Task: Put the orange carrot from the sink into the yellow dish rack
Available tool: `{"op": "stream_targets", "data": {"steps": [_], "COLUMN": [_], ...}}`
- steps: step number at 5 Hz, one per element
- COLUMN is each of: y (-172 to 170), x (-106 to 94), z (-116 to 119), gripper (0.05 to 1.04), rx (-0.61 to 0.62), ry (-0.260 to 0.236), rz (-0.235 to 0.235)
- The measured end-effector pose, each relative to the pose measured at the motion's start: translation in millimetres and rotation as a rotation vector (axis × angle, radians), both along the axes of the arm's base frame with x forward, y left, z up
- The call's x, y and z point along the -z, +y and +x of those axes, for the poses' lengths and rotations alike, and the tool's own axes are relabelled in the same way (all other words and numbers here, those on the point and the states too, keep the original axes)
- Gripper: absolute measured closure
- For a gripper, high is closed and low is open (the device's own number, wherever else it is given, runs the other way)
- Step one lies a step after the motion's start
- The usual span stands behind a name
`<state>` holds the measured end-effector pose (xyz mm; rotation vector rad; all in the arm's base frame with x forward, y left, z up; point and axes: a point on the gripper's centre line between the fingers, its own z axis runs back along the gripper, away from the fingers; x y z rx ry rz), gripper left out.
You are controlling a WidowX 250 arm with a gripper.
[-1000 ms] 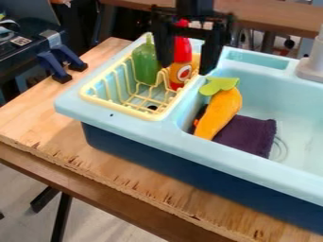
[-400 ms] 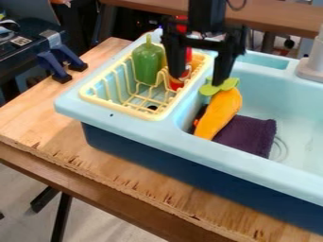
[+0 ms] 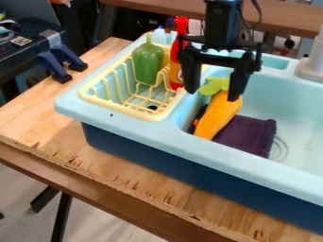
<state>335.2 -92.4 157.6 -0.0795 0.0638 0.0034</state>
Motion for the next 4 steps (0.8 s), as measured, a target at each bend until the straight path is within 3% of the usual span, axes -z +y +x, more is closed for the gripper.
{"op": "stream_targets", "data": {"steps": [1, 2, 4], "y": [-8.6, -12.3, -4.5], "x": [6.7, 24.6, 45.1], "z": [1.6, 4.8, 16.7], "gripper": [0.073, 0.073, 0.111], "rx": [0.034, 0.04, 0.003], "ry": [-0.022, 0.009, 0.028], "rz": [-0.034, -0.02, 0.059]}}
